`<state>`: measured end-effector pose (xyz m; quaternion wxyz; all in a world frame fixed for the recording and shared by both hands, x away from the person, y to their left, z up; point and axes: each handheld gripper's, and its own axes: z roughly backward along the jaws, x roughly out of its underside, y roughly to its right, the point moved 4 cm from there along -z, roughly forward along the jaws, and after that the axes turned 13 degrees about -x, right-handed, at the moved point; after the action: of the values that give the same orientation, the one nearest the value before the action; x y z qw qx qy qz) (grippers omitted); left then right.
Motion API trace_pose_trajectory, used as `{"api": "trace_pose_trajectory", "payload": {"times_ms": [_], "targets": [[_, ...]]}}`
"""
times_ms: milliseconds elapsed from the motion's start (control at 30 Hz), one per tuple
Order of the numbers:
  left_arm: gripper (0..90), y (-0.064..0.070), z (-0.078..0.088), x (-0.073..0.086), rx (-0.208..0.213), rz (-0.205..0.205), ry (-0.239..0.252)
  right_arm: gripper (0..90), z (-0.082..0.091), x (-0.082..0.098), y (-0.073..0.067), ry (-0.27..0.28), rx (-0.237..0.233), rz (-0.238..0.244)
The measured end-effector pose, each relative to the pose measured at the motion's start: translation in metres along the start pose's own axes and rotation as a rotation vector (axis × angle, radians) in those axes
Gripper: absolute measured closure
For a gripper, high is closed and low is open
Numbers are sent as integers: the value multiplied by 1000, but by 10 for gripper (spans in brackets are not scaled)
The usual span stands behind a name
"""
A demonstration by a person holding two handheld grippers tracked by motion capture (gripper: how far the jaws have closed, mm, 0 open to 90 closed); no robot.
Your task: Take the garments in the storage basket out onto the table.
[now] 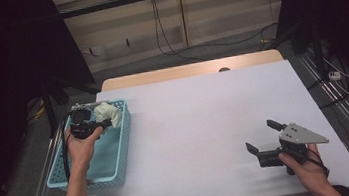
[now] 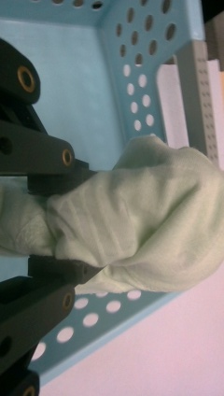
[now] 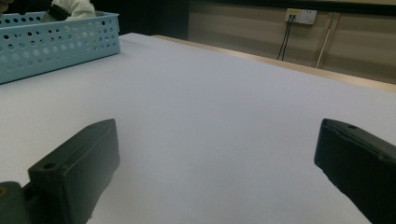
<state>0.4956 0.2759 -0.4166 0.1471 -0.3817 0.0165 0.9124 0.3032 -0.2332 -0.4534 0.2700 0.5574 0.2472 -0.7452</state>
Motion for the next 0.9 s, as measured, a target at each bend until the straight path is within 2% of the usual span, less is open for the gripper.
{"api": "trace_pose_trajectory", "payload": {"times_ms": [167,233,333,367,533,600,700,800,833,900], "targets": [[679,1,7,-2,-11,18,52,0,-1,0,-1,1,-4,1],[679,0,11,-2,5,20,67,0,-1,0,-1,1,-6,2],[680,-1,20,-4,15,37,114,0,-1,0,-1,0,-4,3],[679,-1,20,-4,15,37,114,0,-1,0,-1,0,-4,3],[679,0,29,-3,6,44,159,0,-1,0,0,0,-3,2],[680,1,30,-1,-14,38,168,0,0,0,0,-1,-2,2],[679,0,33,1,-19,53,190,0,-1,0,-1,-2,-2,5],[679,-3,40,1,-13,84,237,0,-1,0,-1,-2,-4,7],[679,-5,44,0,-4,99,267,0,-1,0,-1,-2,-3,6],[679,-5,45,-1,-7,101,280,0,-1,0,-1,-1,-3,6]]}}
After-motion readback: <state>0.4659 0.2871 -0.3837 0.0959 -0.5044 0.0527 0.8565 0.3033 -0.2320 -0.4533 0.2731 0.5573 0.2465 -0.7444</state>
